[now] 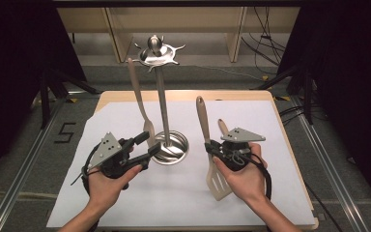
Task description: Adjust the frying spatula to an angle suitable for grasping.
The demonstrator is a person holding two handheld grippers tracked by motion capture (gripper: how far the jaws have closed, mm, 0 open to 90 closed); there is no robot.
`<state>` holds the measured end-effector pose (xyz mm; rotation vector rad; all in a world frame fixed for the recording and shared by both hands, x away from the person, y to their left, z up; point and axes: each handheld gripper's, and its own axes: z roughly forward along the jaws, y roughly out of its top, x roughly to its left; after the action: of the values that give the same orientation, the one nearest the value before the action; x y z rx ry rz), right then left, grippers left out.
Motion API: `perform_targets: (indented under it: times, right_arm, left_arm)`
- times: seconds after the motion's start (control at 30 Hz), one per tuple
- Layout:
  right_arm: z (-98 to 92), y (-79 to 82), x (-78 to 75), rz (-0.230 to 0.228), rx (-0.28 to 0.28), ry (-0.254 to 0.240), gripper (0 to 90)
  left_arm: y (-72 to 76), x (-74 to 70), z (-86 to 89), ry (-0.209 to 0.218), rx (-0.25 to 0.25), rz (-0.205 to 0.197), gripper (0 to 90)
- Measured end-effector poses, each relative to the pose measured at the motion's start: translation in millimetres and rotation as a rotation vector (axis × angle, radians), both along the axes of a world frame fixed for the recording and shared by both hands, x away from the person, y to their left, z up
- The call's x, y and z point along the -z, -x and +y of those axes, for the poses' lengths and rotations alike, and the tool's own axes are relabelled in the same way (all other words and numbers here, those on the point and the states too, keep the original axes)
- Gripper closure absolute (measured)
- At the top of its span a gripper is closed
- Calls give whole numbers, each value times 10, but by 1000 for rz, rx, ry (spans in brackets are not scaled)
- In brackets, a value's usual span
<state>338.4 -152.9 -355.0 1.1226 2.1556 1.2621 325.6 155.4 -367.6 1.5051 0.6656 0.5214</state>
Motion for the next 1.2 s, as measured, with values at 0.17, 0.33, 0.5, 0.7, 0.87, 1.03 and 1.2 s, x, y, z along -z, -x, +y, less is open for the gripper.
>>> perform_targets:
  times: [0.17, 0.33, 0.5, 0.7, 0.87, 1.03, 1.2]
  right_arm:
    - [38, 23, -14, -1, 4, -22, 787]
    - [56, 38, -18, -19, 2, -17, 787]
    - [78, 47, -38, -24, 4, -23, 787]
    - [83, 46, -51, -51, -9, -13, 787]
    - [98, 55, -56, -50, -21, -17, 787]
    - [117, 63, -70, -61, -32, -24, 786]
    - [151, 79, -76, -69, -16, -40, 786]
  left_arm:
    - [-2, -69, -87, -10, 11, -1, 459]
    - [-39, -124, -208, -7, 32, 0, 469]
    - [-77, -170, -363, -17, 62, 9, 483]
    - [-145, -213, -524, -22, 86, 19, 501]
    - [-196, -228, -630, -25, 110, 35, 514]
    - [-239, -230, -711, -4, 108, 62, 532]
    - [-266, -236, -761, -1, 118, 73, 548]
